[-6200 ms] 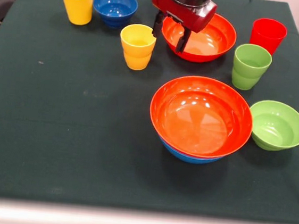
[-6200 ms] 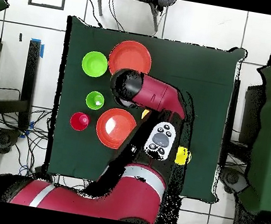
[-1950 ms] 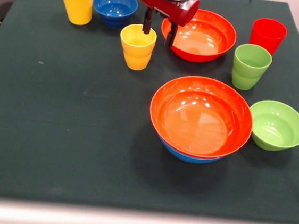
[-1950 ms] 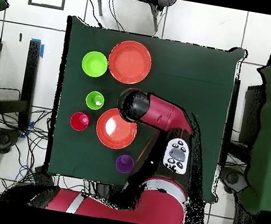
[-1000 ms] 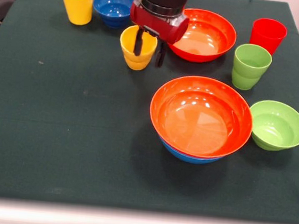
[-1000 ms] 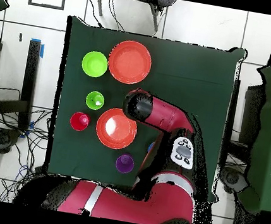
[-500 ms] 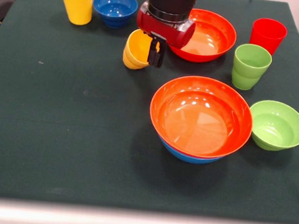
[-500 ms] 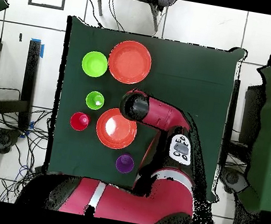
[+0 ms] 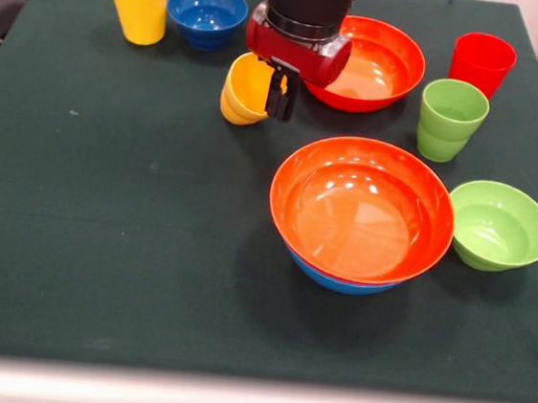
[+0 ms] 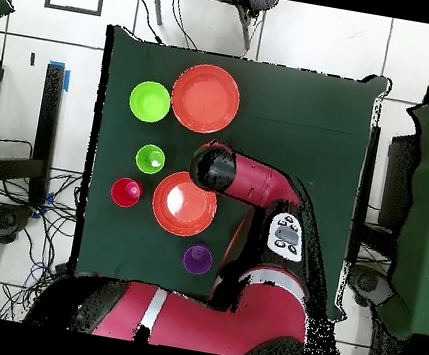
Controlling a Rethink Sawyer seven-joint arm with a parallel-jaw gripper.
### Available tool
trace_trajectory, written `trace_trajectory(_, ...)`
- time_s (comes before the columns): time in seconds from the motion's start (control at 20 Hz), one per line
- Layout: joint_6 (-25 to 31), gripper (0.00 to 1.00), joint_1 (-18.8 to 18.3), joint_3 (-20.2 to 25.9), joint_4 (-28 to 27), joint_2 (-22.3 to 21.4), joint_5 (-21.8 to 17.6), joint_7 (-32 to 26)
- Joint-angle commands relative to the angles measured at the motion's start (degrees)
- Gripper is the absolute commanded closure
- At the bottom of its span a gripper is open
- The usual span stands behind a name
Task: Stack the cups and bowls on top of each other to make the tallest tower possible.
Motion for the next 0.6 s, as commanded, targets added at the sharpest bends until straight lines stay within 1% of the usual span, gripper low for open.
trace_trajectory(0.05,5.9,1.0,-0.3,4.7,0.3,3.3,-3.6,-0.9)
trace_trajectory(0.4,5.6,1.0,0.9,4.0,-0.1,3.7,-3.6,-0.1)
trace_trajectory(0.5,4.5,1.0,1.4,3.4,-0.1,3.4,-4.1,0.0)
trace_trajectory(0.55,4.1,0.0,1.6,3.2,-0.1,3.3,-4.1,0.1)
trace_trajectory(0.6,4.7,0.0,1.8,3.0,-0.3,3.3,-4.1,0.1)
